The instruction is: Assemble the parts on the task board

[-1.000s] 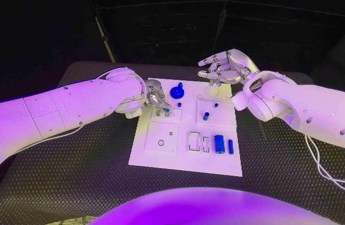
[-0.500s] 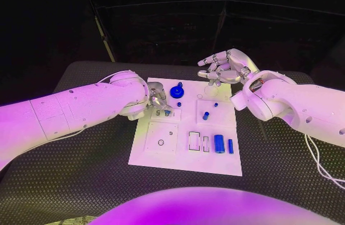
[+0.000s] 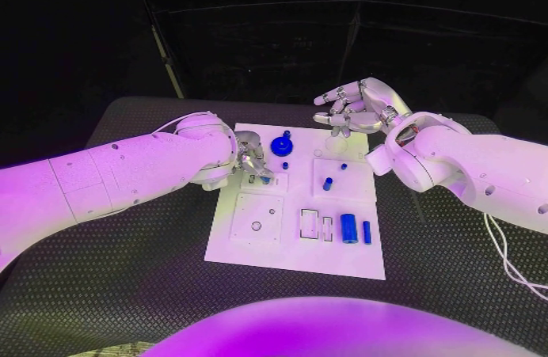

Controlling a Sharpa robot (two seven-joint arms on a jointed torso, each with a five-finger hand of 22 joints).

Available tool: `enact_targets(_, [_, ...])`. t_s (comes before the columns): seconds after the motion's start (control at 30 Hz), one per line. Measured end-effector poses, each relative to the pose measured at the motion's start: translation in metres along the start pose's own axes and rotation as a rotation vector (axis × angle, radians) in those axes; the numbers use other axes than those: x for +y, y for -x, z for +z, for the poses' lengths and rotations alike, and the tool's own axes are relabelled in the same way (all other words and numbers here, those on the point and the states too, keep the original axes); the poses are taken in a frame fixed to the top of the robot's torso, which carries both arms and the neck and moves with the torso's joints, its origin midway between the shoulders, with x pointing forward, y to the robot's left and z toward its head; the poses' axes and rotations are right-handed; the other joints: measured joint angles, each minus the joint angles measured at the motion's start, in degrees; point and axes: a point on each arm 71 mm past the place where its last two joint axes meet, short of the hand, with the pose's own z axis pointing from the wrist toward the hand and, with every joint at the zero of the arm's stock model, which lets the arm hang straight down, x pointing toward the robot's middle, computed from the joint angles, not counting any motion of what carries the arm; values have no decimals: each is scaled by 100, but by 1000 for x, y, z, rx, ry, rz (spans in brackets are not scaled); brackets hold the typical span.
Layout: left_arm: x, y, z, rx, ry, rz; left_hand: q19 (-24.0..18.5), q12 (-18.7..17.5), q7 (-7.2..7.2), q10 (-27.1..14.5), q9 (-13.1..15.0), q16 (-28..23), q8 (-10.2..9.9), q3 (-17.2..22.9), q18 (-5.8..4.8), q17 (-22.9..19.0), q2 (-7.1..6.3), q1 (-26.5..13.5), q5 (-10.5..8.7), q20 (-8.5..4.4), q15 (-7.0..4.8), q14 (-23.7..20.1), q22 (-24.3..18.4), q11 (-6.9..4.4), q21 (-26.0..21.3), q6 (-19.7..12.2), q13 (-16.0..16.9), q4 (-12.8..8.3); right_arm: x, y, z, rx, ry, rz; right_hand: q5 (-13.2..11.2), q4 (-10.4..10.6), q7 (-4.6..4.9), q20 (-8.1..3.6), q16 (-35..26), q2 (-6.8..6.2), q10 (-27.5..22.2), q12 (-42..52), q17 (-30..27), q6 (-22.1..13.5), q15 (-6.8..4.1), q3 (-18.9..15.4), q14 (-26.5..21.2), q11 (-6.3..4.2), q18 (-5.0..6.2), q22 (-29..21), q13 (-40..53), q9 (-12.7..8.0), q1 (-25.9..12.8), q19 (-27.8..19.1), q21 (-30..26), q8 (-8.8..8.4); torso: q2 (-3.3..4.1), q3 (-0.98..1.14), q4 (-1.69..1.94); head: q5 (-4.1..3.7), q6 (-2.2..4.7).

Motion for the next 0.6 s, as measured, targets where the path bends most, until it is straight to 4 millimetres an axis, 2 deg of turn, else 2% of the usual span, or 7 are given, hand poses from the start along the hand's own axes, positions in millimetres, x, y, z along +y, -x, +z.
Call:
enact_targets(0.2, [0, 0, -1, 1, 1, 18, 0, 0, 8, -1, 39, 0, 75, 22, 0, 0, 7, -6, -9, 0, 0, 0, 0, 1, 0, -10, -6, 9, 0, 0, 0, 1, 0, -1, 0, 0, 0, 0, 0, 0, 0, 0, 0, 0, 0, 0, 0, 0, 0, 0, 0, 0, 0, 0, 0, 0, 0, 0, 0, 2, 0])
enact_targets(0.3, [1, 0, -1, 3, 1, 25, 0, 0, -2, -10, 59, 0, 118, 38, 0, 0, 7, -7, 52, 0, 0, 0, 0, 9, 0, -40, -6, 25, 0, 0, 0, 2, 0, -1, 20, 0, 0, 0, -31, 0, 0, 0, 0, 0, 0, 0, 0, 0, 0, -7, -6, 0, 0, 0, -25, 0, -1, 0, 4, -1, 0])
enact_targets(0.6, [2, -2, -1, 15, 3, 37, 0, 0, -1, -10, 101, 0, 150, 40, 0, 0, -21, -51, 77, 0, 0, 0, 1, 10, 0, -41, 0, 24, 0, -1, 1, 6, 0, -1, 20, 0, 0, 0, -32, 0, 1, 0, 1, 0, 0, 0, 0, 0, 0, -7, -6, 0, 0, 0, -25, 0, -3, 0, 7, 2, 0])
